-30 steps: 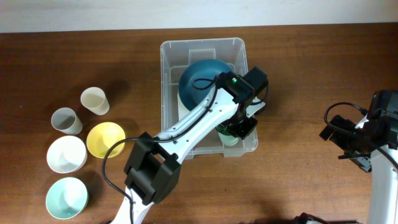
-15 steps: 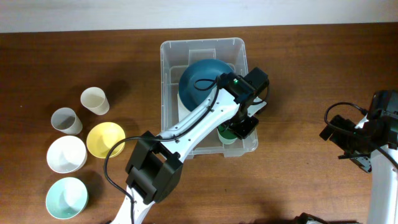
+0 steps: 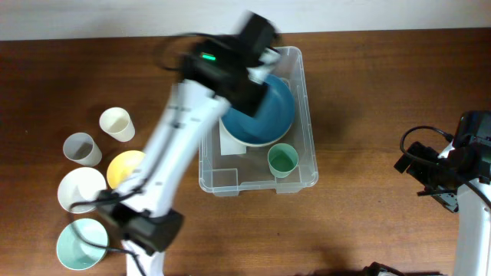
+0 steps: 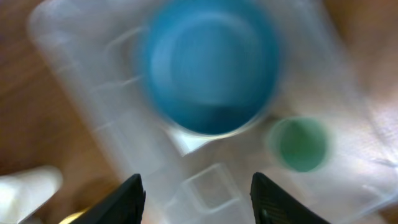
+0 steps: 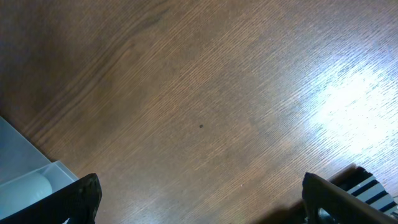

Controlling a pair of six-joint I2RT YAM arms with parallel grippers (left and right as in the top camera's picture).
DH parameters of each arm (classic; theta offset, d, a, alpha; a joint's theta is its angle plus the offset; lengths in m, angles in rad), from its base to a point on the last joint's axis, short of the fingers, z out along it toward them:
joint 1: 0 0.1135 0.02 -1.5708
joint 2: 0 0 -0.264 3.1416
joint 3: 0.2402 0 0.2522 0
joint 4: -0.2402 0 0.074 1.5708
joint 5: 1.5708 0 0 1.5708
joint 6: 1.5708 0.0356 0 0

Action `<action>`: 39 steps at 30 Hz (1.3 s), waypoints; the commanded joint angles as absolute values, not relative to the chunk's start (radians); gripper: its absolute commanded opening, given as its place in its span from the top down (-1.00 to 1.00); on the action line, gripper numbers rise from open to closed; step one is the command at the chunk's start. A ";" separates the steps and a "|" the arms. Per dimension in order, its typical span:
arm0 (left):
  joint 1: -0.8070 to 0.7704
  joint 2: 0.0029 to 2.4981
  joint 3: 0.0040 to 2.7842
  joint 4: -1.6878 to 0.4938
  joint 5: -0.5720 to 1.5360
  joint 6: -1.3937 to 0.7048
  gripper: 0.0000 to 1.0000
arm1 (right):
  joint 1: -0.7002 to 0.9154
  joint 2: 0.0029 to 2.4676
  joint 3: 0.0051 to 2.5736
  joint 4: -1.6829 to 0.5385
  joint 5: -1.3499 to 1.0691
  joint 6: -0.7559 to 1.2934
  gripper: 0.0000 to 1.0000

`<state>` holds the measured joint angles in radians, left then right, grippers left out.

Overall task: Pack container
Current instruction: 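Move the left gripper back to the white cup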

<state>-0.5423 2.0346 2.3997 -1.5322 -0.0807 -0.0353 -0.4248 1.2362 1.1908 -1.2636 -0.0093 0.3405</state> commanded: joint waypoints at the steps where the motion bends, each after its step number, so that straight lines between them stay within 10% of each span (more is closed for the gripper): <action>1: -0.350 2.029 2.403 -1.559 -0.131 -0.061 -0.16 | -0.432 1.235 1.190 -1.264 -0.015 0.348 -0.98; 11: 0.055 2.072 2.230 -1.443 -0.075 -0.112 -0.40 | -0.432 1.235 1.190 -1.263 -0.015 0.348 -0.98; 28: 0.108 2.275 1.875 -1.137 -0.042 -0.082 -0.40 | -0.432 1.235 1.190 -1.264 -0.015 0.345 -0.98; 32: 0.108 2.277 1.877 -1.140 -0.046 -0.081 -0.01 | -0.432 1.235 1.190 -1.264 -0.015 0.345 -0.98; 33: 0.107 2.277 1.885 -1.146 -0.046 -0.081 0.43 | -0.432 1.235 1.190 -1.264 -0.015 0.345 -0.98; 36: 0.107 2.277 1.911 -1.158 -0.049 -0.081 0.82 | -0.432 1.235 1.190 -1.264 -0.015 0.345 -0.98; 39: 0.105 2.275 1.998 -1.216 -0.049 -0.081 0.99 | -0.432 1.235 1.190 -1.264 -0.015 0.345 -0.98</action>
<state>0.1040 2.2753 1.9030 -1.1751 -0.0383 -0.0868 -0.4248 1.2362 1.1908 -1.2633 -0.0097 0.3401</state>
